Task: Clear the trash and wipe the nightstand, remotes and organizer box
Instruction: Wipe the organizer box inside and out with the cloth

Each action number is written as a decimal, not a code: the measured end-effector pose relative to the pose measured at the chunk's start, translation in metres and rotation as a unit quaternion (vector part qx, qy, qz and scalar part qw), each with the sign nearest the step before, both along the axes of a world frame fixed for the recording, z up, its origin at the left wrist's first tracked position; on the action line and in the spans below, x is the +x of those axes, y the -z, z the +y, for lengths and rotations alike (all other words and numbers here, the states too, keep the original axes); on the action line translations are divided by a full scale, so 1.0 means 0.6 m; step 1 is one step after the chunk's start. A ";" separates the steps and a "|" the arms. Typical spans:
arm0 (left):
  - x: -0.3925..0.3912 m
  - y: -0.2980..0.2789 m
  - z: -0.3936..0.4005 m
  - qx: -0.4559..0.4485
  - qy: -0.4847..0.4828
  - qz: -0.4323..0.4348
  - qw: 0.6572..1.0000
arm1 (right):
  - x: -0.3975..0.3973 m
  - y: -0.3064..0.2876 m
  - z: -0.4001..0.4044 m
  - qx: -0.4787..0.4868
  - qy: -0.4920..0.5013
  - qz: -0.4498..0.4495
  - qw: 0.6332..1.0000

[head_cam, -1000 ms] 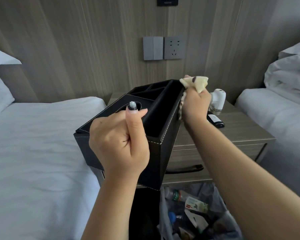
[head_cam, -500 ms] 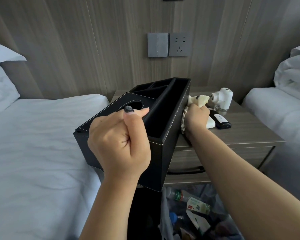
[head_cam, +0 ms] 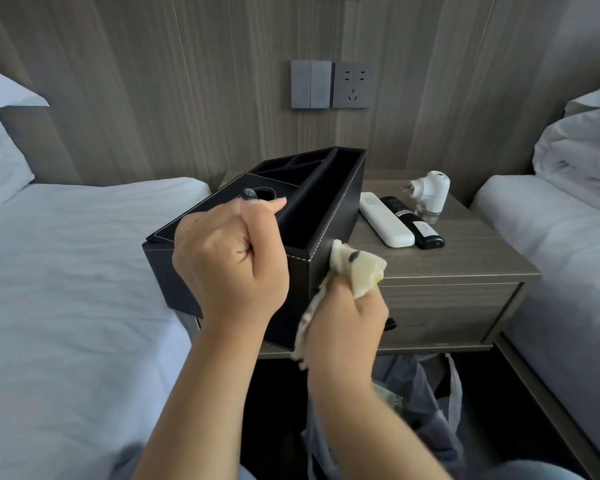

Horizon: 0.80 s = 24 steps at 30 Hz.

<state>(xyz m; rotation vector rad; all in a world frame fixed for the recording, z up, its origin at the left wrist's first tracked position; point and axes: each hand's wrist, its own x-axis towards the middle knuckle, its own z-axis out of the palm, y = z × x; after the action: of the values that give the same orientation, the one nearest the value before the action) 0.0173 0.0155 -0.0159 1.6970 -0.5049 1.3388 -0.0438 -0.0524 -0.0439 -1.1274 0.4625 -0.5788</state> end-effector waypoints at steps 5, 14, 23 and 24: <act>-0.003 -0.001 0.001 -0.012 -0.003 0.007 1.000 | -0.025 -0.029 0.032 -0.133 0.069 -0.132 0.980; 0.003 0.001 0.002 -0.017 0.026 -0.012 0.999 | 0.074 -0.040 -0.054 -0.066 0.082 -0.061 0.993; 0.004 0.000 0.009 -0.013 0.030 0.004 0.999 | 0.013 -0.030 0.015 -0.116 0.076 -0.108 0.984; 0.004 0.000 0.008 -0.014 0.033 0.005 0.999 | 0.022 -0.035 0.005 -0.100 0.082 -0.113 0.985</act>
<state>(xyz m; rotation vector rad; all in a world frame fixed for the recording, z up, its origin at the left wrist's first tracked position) 0.0197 0.0205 -0.0158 1.6504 -0.5290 1.2837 -0.0306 -0.0495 -0.0230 -1.2035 0.3073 -0.9030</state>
